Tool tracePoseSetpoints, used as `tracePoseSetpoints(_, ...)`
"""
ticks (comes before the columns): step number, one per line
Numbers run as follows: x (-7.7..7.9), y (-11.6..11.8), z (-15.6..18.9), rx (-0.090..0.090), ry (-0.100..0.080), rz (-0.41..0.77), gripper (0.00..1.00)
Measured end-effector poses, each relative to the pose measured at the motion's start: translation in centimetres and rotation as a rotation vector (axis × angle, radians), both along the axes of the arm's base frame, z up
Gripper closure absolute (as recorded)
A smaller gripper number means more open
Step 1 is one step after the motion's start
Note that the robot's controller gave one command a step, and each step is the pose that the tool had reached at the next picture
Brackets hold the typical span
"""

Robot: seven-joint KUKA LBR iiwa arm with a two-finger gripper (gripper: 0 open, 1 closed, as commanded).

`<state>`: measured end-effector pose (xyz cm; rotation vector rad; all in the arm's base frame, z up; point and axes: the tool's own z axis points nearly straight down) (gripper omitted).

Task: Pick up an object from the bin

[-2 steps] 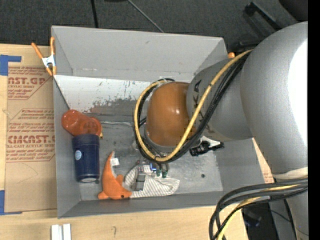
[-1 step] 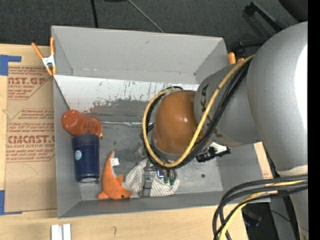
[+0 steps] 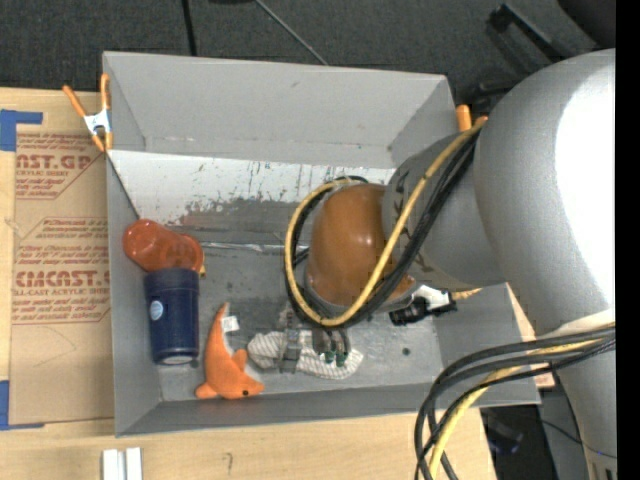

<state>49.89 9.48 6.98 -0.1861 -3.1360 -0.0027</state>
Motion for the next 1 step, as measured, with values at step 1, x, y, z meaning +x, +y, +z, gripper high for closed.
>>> tracePoseSetpoints(1,0.00,0.00,0.00,0.000,0.000,0.000,1.00)
